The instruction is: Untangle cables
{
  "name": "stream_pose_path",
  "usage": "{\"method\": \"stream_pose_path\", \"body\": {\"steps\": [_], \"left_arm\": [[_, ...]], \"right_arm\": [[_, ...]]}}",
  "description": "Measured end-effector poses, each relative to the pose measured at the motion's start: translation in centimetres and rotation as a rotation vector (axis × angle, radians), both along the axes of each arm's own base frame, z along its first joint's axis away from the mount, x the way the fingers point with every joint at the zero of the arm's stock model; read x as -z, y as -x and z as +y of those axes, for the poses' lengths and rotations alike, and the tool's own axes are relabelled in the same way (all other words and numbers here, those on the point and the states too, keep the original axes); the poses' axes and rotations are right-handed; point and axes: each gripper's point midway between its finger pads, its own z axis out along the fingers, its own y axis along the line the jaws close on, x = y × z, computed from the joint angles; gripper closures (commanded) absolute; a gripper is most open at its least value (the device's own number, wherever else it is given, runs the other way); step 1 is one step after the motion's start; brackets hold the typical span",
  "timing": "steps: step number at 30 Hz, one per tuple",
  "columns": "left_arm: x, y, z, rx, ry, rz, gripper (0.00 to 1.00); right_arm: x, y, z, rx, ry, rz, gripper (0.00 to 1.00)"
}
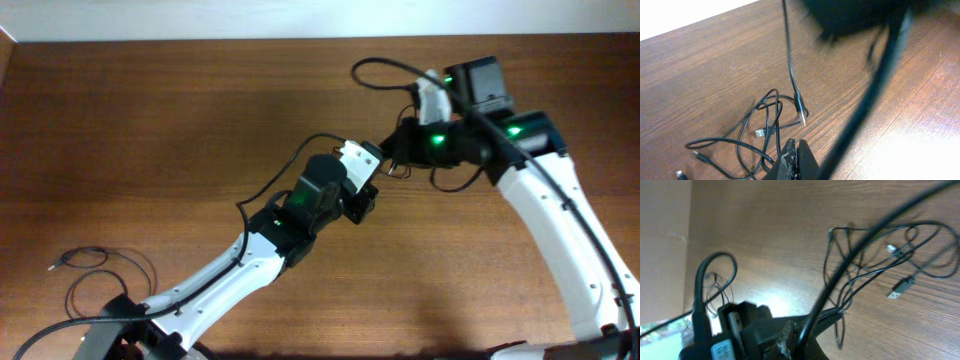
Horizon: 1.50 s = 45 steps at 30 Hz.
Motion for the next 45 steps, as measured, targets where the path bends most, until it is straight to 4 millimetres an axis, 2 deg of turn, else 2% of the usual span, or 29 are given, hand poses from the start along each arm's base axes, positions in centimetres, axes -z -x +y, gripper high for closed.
{"method": "stream_pose_path", "body": {"steps": [2,3,4,6,7,10,11,13,14,16,17,18,20,21,23,26,27,28,29,31,32,34,35,36,38,39,42,44,45], "left_arm": [[0.2,-0.5,0.7,-0.052,0.034,0.044,1.0],[0.2,-1.4,1.9,-0.12,0.07,0.078,1.0],[0.1,-2.4,3.1,-0.187,0.11,0.11,1.0],[-0.7,-3.5,5.0,-0.271,0.183,0.145,1.0],[-1.7,-4.1,6.2,-0.313,0.239,0.157,1.0],[-8.0,-4.5,10.2,-0.42,0.451,0.127,1.0],[-12.0,-4.1,12.9,-0.473,0.563,0.073,1.0],[-16.4,-2.3,16.3,-0.522,0.656,0.0,1.0],[-17.2,-1.8,17.3,-0.541,0.669,-0.015,1.0],[-18.1,0.0,19.3,-0.586,0.69,-0.016,1.0],[-18.6,0.6,19.5,-0.591,0.723,-0.009,1.0],[-18.8,0.7,19.8,-0.609,0.746,-0.006,1.0],[-19.0,0.5,20.8,-0.674,0.779,-0.013,1.0],[-19.0,0.4,20.9,-0.686,0.793,-0.005,1.0],[-19.0,0.4,21.0,-0.708,0.851,0.024,1.0],[-20.3,0.7,20.6,-0.67,0.922,0.031,1.0],[-20.7,1.1,20.2,-0.64,0.937,0.043,1.0],[-21.6,2.0,19.8,-0.596,0.957,0.042,1.0],[-22.1,2.6,19.7,-0.578,0.968,0.035,1.0],[-24.1,4.4,20.6,-0.552,1.003,-0.022,1.0],[-25.5,5.6,21.9,-0.56,1.024,-0.081,1.0],[-24.8,5.6,25.8,-0.694,1.004,-0.125,1.0],[-23.9,5.4,28.1,-0.785,0.989,-0.137,1.0],[-23.5,5.2,29.4,-0.834,0.982,-0.146,1.0],[-23.3,4.8,30.2,-0.86,0.98,-0.151,1.0],[-23.0,4.4,30.3,-0.866,0.975,-0.139,1.0],[-20.6,2.1,30.6,-0.906,0.95,-0.065,1.0],[-19.0,0.7,30.5,-0.925,0.964,0.005,1.0],[-19.1,0.5,30.4,-0.917,0.975,0.013,1.0]], "right_arm": [[0.0,-1.6,-4.1,0.108,0.0,0.006,0.75],[0.2,-2.2,-6.5,0.173,0.008,0.011,0.49],[0.3,-2.3,-7.2,0.19,0.011,0.018,0.26],[0.8,-2.2,-8.0,0.218,0.059,0.031,0.15],[1.7,-1.6,-9.1,0.253,0.128,0.067,0.01],[3.1,0.2,-9.8,0.26,0.178,0.149,0.01],[4.4,0.5,-8.7,0.226,0.121,0.168,0.01],[7.0,0.9,-5.9,0.138,-0.004,0.169,0.01],[7.5,-0.1,-3.6,0.067,-0.097,0.067,0.01],[8.6,1.4,2.4,-0.141,-0.242,-0.025,0.02],[8.0,2.7,6.7,-0.301,-0.304,-0.161,0.02],[7.1,3.9,9.5,-0.408,-0.341,-0.259,0.02],[6.3,7.5,13.9,-0.595,-0.372,-0.36,0.01],[6.6,8.1,15.0,-0.611,-0.341,-0.39,0.01],[7.6,9.2,17.2,-0.626,-0.268,-0.431,0.18],[10.1,6.3,17.6,-0.492,-0.185,-0.443,0.51],[10.7,4.8,17.0,-0.415,-0.148,-0.445,0.75],[11.0,3.0,16.0,-0.319,-0.11,-0.448,0.92],[11.1,2.0,15.2,-0.274,-0.089,-0.452,0.96],[13.3,-1.0,10.2,-0.059,0.021,-0.35,0.96],[15.1,-2.9,5.4,0.109,0.099,-0.262,0.96],[17.6,-3.7,-1.6,0.279,0.191,-0.125,0.96],[18.1,-4.3,-5.2,0.354,0.201,-0.083,0.9],[17.9,-4.4,-6.2,0.343,0.155,-0.065,0.78],[17.1,-3.1,-3.5,0.178,0.02,-0.047,0.54],[16.0,-1.2,-0.4,0.028,-0.1,-0.022,0.3],[14.5,3.7,7.7,-0.257,-0.212,-0.022,0.16],[12.4,6.2,13.7,-0.394,-0.278,-0.118,0.15],[12.3,6.4,14.9,-0.358,-0.281,-0.102,0.15]]}}
